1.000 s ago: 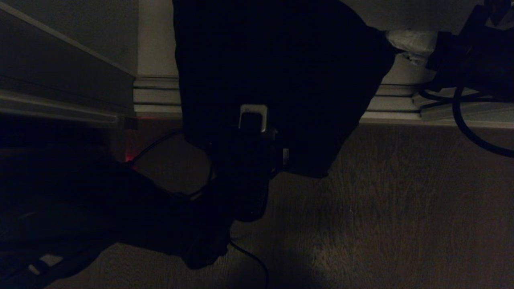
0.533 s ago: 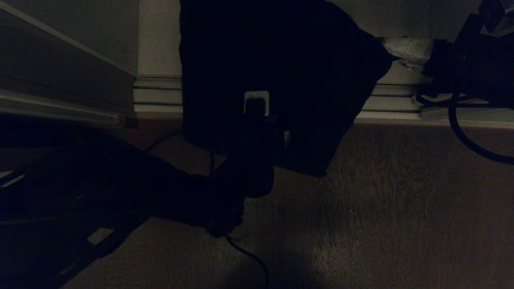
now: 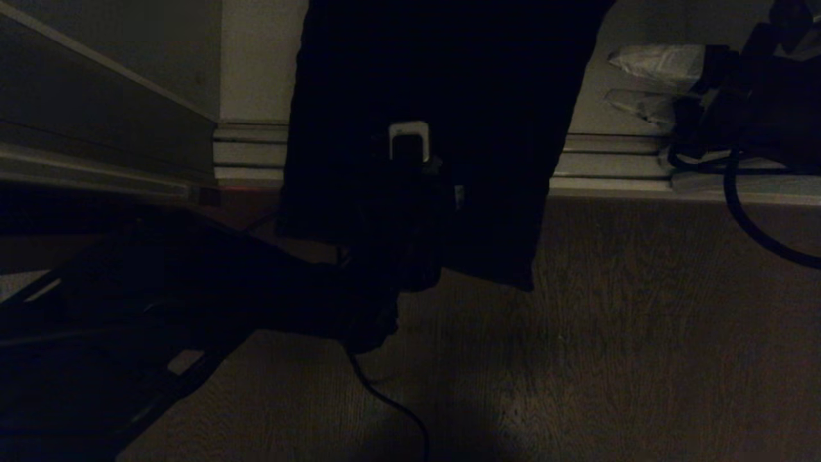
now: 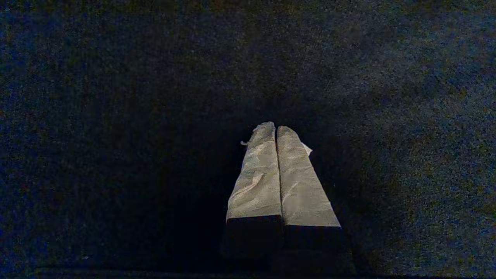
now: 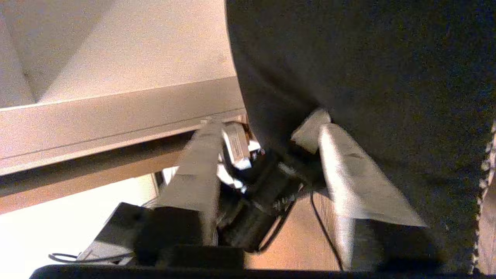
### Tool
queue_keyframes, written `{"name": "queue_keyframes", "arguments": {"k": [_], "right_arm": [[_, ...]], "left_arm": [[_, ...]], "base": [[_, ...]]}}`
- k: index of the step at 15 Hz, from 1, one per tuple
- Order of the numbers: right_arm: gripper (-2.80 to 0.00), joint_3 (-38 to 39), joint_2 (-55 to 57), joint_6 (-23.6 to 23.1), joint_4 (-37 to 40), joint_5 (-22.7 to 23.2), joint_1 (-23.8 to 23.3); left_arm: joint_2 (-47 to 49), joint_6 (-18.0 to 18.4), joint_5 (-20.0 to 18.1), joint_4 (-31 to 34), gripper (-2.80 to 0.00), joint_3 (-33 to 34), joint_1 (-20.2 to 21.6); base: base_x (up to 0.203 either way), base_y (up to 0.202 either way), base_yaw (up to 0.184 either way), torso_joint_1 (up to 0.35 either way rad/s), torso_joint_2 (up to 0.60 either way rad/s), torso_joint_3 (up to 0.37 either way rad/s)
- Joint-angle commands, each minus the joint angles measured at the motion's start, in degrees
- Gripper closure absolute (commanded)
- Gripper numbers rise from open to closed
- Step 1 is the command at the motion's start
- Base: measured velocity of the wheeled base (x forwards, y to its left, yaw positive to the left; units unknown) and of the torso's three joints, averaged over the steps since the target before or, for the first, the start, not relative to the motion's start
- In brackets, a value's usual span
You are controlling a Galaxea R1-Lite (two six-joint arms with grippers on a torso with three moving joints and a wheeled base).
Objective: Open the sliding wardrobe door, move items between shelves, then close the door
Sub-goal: Place the pillow on the lower shelf
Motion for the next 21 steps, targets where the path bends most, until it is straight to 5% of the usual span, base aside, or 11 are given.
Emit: {"name": "queue_keyframes", "arguments": {"k": [1,12,13,15,21], "right_arm": [[-2.80,0.9,-1.6,0.2,-0.1,0.1,0.0],[-2.80,14.4,-9.6,0.2,5.4,1.7,1.1],[0.00,15.7,-9.6,0.2,5.1,1.7,1.2],[0.00,16.7,-8.7,0.3,5.5,1.7,1.3],[0.00,18.3,-1.9,0.4,5.0,1.6,1.4]], "left_arm": [[0.6,0.1,0.2,0.8,0.00,-3.0,0.7],[6.8,0.5,0.2,5.2,0.00,-19.2,3.2],[7.8,1.3,0.2,5.1,0.00,-21.8,3.4],[10.1,3.5,0.3,4.9,0.00,-27.4,3.5],[8.3,5.0,2.9,-1.5,0.00,-28.1,3.5]], "base": [[0.000,0.000,0.000,0.000,0.00,0.000],[0.000,0.000,0.000,0.000,0.00,0.000],[0.000,0.000,0.000,0.000,0.00,0.000],[0.000,0.000,0.000,0.000,0.00,0.000],[0.000,0.000,0.000,0.000,0.00,0.000]]}}
